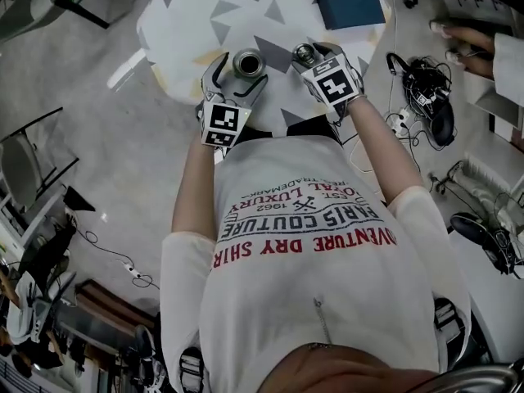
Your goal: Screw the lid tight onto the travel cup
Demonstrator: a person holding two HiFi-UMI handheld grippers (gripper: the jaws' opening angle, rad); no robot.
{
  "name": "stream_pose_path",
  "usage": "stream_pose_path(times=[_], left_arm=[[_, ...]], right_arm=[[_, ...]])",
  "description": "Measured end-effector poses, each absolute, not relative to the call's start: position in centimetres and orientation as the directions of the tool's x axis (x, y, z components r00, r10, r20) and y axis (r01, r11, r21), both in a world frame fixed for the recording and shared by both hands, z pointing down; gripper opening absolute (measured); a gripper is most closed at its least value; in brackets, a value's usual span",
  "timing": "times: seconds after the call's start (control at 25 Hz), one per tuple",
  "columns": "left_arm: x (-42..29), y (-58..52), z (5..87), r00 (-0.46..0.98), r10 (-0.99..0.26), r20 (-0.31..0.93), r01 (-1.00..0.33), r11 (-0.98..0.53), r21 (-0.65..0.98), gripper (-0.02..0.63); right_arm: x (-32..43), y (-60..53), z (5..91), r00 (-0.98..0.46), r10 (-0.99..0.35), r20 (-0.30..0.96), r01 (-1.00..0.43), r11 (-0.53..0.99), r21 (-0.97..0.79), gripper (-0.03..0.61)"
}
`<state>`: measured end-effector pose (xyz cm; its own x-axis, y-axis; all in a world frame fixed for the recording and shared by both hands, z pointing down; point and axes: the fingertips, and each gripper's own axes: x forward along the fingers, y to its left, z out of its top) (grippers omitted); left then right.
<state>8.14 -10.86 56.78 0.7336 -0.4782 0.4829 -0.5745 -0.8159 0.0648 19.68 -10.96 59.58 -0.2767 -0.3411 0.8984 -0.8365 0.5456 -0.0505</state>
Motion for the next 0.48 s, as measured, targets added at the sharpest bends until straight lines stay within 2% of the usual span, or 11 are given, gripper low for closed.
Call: stream_pose_path(times=[0.48], left_arm=[[9.4,-11.5,57.2,0.754,-0.495,0.432,-0.578,-0.812,0.079,0.383]], right_arm=[[19.9,-11.4,60.6,-0.305,-0.251,0.919,-0.815,0.567,-0.116,0.242]])
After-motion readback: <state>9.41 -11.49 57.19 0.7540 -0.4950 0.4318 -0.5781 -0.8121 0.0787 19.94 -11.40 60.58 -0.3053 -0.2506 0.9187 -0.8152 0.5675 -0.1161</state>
